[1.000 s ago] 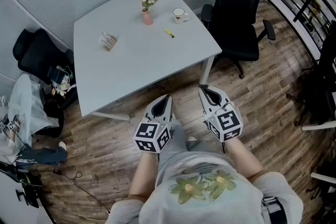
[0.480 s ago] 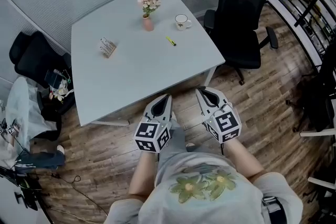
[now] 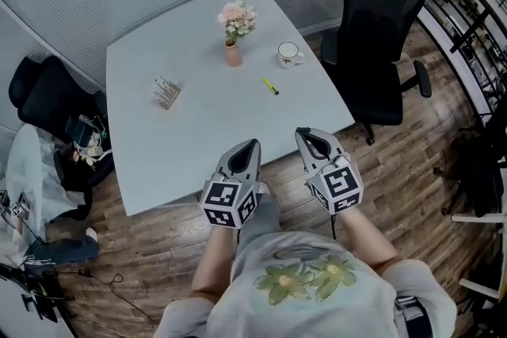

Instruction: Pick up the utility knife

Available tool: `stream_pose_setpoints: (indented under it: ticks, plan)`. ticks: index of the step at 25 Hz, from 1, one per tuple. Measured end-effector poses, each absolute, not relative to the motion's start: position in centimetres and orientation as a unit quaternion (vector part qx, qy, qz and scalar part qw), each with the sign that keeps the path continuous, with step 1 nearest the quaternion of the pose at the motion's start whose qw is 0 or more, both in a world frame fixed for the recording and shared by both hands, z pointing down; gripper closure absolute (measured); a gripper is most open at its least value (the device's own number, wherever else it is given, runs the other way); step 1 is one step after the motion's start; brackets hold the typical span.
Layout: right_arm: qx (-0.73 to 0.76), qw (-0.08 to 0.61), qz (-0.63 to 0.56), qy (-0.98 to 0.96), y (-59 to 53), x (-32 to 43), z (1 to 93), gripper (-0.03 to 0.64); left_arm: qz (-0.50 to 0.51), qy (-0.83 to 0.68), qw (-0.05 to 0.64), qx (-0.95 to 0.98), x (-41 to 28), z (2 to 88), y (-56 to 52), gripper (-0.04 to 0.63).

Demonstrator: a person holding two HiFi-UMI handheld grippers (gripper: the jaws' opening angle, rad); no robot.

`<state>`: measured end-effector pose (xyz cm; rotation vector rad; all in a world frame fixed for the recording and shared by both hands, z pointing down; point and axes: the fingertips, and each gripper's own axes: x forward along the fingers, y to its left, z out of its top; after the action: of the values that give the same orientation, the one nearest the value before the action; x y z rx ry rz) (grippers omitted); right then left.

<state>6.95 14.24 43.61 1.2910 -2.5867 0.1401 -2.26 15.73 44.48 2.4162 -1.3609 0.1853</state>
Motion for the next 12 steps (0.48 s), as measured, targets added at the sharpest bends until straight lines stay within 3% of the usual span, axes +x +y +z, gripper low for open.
stream_pose_setpoints:
  ticks: [12]
  plan:
    - [0.468,0.107,0.036,-0.877,1.3,2.6,42.1,0.615,0.074,-0.479,0.172,0.857,-8.2,44.2,3.6,0.594]
